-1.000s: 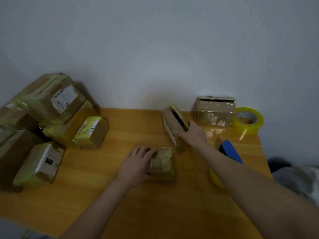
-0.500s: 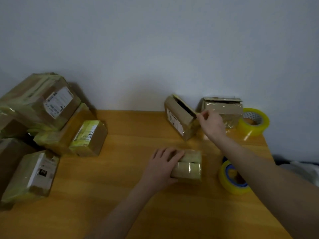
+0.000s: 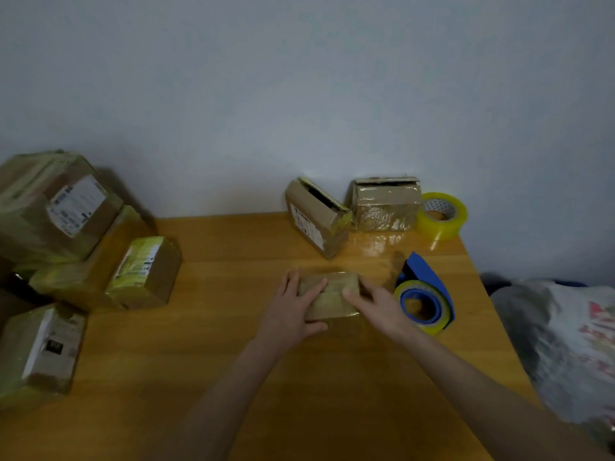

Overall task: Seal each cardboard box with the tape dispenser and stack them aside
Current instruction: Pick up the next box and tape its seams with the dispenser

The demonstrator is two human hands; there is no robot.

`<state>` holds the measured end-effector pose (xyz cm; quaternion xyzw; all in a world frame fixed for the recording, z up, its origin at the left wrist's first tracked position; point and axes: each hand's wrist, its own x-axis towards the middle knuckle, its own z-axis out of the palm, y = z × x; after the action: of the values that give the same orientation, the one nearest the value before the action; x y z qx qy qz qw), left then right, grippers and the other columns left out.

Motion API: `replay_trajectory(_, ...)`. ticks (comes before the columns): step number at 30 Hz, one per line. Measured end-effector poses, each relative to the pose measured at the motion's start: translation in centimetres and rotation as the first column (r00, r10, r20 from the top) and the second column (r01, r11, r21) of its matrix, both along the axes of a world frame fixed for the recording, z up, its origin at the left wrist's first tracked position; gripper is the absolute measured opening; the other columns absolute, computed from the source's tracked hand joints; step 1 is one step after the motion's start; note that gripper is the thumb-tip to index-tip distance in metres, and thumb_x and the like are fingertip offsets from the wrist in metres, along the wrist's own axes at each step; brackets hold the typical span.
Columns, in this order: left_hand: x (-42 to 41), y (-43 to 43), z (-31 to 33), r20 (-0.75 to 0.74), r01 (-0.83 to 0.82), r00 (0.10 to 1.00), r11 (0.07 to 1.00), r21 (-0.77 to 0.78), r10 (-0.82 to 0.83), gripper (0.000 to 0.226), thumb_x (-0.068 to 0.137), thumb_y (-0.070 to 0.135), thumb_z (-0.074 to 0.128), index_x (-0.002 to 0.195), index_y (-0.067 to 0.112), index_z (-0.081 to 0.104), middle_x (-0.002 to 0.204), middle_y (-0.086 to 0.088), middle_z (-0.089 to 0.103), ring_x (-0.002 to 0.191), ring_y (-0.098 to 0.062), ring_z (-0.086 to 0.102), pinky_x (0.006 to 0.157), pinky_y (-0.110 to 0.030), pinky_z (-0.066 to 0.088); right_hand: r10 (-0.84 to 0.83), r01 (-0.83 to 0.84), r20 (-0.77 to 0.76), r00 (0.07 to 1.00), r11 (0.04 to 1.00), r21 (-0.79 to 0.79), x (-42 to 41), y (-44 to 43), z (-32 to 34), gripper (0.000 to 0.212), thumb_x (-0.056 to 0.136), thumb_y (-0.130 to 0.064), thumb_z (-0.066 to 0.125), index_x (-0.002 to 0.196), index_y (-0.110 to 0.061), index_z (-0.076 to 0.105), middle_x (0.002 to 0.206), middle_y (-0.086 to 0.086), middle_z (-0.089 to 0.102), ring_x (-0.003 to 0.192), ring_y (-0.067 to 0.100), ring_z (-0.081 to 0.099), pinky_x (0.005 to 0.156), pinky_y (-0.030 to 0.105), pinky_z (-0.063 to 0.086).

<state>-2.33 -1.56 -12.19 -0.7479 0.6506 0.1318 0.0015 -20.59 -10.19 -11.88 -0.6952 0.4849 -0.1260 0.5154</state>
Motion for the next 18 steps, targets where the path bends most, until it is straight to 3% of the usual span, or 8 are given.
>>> replay_trajectory(2, 0.3, 0.0, 0.2, -0.057, -0.020, 0.998, 1.000, -0.001, 0.020, 0.094, 0.078, 0.062, 0.062, 0.149, 0.044, 0.003, 0.160, -0.010, -0.012, 0.147, -0.028, -0.008, 0.117, -0.045, 0.013, -0.016, 0.013, 0.035, 0.999, 0.996, 0.090, 0.2, 0.5, -0.5, 0.062, 0.087, -0.047, 0.065, 0.139, -0.018, 0.048, 0.125, -0.004, 0.061, 0.106, 0.013, 0.058, 0.087, 0.025, 0.052)
replay_trajectory(4, 0.6, 0.3, 0.2, -0.137, -0.068, 0.988, 0.997, -0.020, 0.064, 0.104, 0.074, 0.059, 0.069, 0.152, 0.031, 0.007, 0.159, -0.008, -0.014, 0.147, -0.025, -0.007, 0.117, -0.043, 0.014, -0.036, 0.032, 0.033, 0.999, 0.994, 0.108, 0.2, 0.3, -0.7, 0.064, 0.083, -0.044, 0.071, 0.137, -0.017, 0.049, 0.126, -0.002, 0.061, 0.108, 0.014, 0.059, 0.091, 0.029, 0.051)
replay_trajectory(7, 0.4, 0.8, -0.3, -0.171, -0.181, 0.971, 0.981, -0.074, 0.166, 0.115, 0.068, 0.061, 0.073, 0.153, 0.016, 0.010, 0.158, -0.006, -0.017, 0.146, -0.022, -0.010, 0.117, -0.041, 0.017, -0.044, 0.041, 0.020, 0.999, 0.990, 0.132, -0.1, -0.4, -0.7, 0.085, 0.080, -0.042, 0.075, 0.148, -0.015, 0.033, 0.135, 0.002, 0.054, 0.117, 0.017, 0.054, 0.093, 0.028, 0.048)
replay_trajectory(10, -0.1, 1.0, -0.8, -0.161, -0.227, 0.964, 0.971, -0.077, 0.213, 0.117, 0.069, 0.064, 0.070, 0.153, 0.015, 0.004, 0.158, -0.010, -0.017, 0.146, -0.023, -0.016, 0.117, -0.039, 0.005, -0.030, 0.019, 0.047, 0.998, 0.978, 0.209, 0.2, -0.6, -0.6, 0.087, 0.082, -0.037, 0.073, 0.152, -0.019, 0.024, 0.135, 0.001, 0.051, 0.117, 0.018, 0.052, 0.088, 0.028, 0.048)
replay_trajectory(13, -0.2, 0.7, -0.6, -0.210, -0.234, 0.952, 0.972, -0.039, 0.221, 0.116, 0.070, 0.059, 0.072, 0.153, 0.013, 0.004, 0.159, -0.012, -0.013, 0.146, -0.023, -0.013, 0.117, -0.037, 0.003, -0.008, -0.004, 0.052, 0.999, 0.972, 0.234, 0.4, -0.4, -0.6, 0.066, 0.087, -0.032, 0.066, 0.146, -0.019, 0.039, 0.126, -0.004, 0.054, 0.110, 0.015, 0.055, 0.075, 0.022, 0.047)
replay_trajectory(16, -1.4, 1.1, -0.7, -0.239, -0.196, 0.955, 0.979, -0.053, 0.178, 0.115, 0.072, 0.056, 0.072, 0.152, 0.012, 0.003, 0.160, -0.010, -0.010, 0.146, -0.022, -0.012, 0.117, -0.036, 0.002, -0.100, 0.090, 0.050, 0.994, 0.982, 0.163, -0.6, -0.1, -0.9, 0.049, 0.084, -0.033, 0.071, 0.128, -0.015, 0.058, 0.118, -0.001, 0.065, 0.102, 0.014, 0.061, 0.084, 0.028, 0.052)
replay_trajectory(18, -2.5, 1.4, -1.2, -0.229, -0.132, 0.967, 0.989, -0.059, 0.115, 0.113, 0.076, 0.058, 0.067, 0.152, 0.011, -0.002, 0.159, -0.008, -0.012, 0.145, -0.020, -0.015, 0.117, -0.037, 0.000, -0.156, 0.156, -0.007, 0.988, 0.985, 0.078, -1.8, 0.1, -0.9, 0.053, 0.080, -0.042, 0.075, 0.122, -0.015, 0.061, 0.112, -0.001, 0.066, 0.093, 0.010, 0.060, 0.082, 0.026, 0.052)
